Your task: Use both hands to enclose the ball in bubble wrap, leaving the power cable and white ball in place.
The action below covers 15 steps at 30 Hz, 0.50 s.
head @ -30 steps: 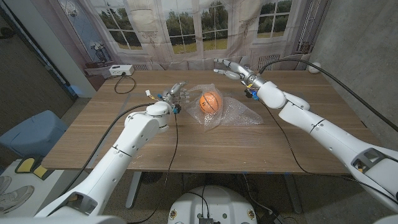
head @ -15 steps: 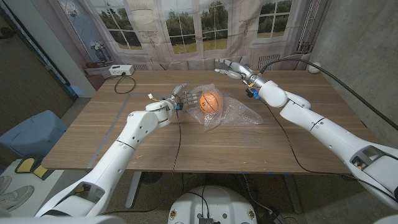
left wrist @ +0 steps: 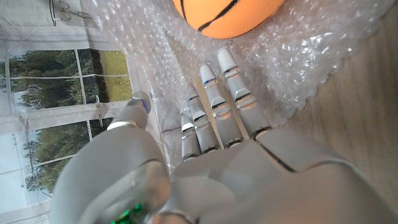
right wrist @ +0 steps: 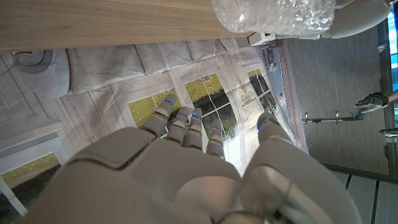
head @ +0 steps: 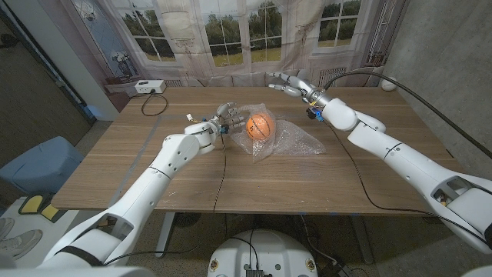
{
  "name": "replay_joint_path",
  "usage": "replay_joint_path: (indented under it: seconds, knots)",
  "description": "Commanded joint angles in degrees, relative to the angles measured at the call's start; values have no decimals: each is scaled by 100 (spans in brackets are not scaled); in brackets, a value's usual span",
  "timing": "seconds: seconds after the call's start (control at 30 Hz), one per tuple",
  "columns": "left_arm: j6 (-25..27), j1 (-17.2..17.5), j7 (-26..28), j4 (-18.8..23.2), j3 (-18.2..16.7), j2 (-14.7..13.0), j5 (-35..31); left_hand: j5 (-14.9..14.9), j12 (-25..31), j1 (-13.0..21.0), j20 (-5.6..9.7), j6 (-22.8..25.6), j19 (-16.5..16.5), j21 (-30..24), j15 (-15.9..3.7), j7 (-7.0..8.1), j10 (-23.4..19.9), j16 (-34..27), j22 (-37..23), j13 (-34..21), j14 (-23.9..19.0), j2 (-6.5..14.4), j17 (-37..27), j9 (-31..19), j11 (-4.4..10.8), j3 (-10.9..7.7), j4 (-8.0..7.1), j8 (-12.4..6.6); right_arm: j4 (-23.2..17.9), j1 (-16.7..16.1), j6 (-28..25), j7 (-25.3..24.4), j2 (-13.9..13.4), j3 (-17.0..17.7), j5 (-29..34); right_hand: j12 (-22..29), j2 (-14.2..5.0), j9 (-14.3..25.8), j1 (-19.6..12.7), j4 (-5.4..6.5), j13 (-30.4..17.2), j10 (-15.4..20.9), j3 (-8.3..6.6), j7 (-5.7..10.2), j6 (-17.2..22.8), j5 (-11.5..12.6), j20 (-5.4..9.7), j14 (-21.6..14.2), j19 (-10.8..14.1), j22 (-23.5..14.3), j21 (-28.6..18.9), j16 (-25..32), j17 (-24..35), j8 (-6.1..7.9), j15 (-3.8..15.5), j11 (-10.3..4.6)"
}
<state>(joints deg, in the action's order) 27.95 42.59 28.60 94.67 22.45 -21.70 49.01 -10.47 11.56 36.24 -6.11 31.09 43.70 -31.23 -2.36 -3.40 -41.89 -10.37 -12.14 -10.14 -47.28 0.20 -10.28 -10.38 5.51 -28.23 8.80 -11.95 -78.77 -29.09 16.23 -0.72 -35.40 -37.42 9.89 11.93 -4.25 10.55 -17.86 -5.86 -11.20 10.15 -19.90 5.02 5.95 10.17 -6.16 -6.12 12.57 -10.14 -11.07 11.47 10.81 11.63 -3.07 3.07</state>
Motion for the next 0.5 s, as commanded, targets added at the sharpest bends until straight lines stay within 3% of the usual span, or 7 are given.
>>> replay_joint_path:
  seconds: [0.03,0.1,0.17,0.2,0.33,0.5]
  knots:
    - [103,-195,575,94,296,-119,-361,-115,157,396,368,646,242,-178,-171,-289,-661,-12,-9,-4,277,252,36,-21,-37,-311,112,-56,653,267,426,166,192,-93,-224,-24,-28,10,59,21,-15,37,44,-32,43,-4,5,17,-30,-12,-29,9,18,-22,-38,19]
    - [202,-140,807,283,301,-181,-462,-174,168,685,553,866,361,-277,-262,-334,-854,-81,-10,-1,66,510,45,-28,-34,-554,140,-40,767,313,518,169,230,-111,-242,-24,-37,11,84,38,-15,37,53,-37,47,-4,7,18,-30,-12,-30,11,23,-22,-41,26]
    - [400,-67,1157,523,275,-218,-531,-223,170,936,570,1100,371,-357,-233,-377,-1032,-86,-20,-1,-69,847,52,-36,-96,-845,122,-29,859,355,583,187,260,-126,-262,-25,-45,12,110,55,-16,36,63,-40,50,-4,8,20,-34,-13,-30,13,27,-22,-50,29]
    - [515,-38,1303,646,277,-263,-580,-234,198,1018,600,1225,432,-419,-275,-395,-1180,-101,-25,-2,-173,960,56,-38,-41,-970,118,-31,893,370,606,180,272,-133,-260,-25,-48,12,122,63,-16,36,67,-38,51,-4,13,21,-37,-13,-29,13,29,-22,-48,28]
    - [1075,96,1951,1138,197,-348,-653,-216,219,1097,646,1482,646,-604,-277,-427,-1462,-121,-26,3,-477,981,70,-42,90,-1206,97,-6,1032,443,689,199,328,-169,-272,-26,-58,14,168,93,-17,37,86,-35,48,-3,27,22,-47,-13,-27,17,36,-26,-52,39]
    - [1645,299,2666,1652,93,-393,-813,-203,205,1131,668,1540,725,-676,-270,-496,-1529,-115,-19,6,-580,970,76,-45,169,-1304,102,26,1165,513,811,214,381,-209,-278,-30,-63,14,215,120,-17,29,107,-35,38,-3,43,23,-52,-14,-28,20,42,-34,-58,42]
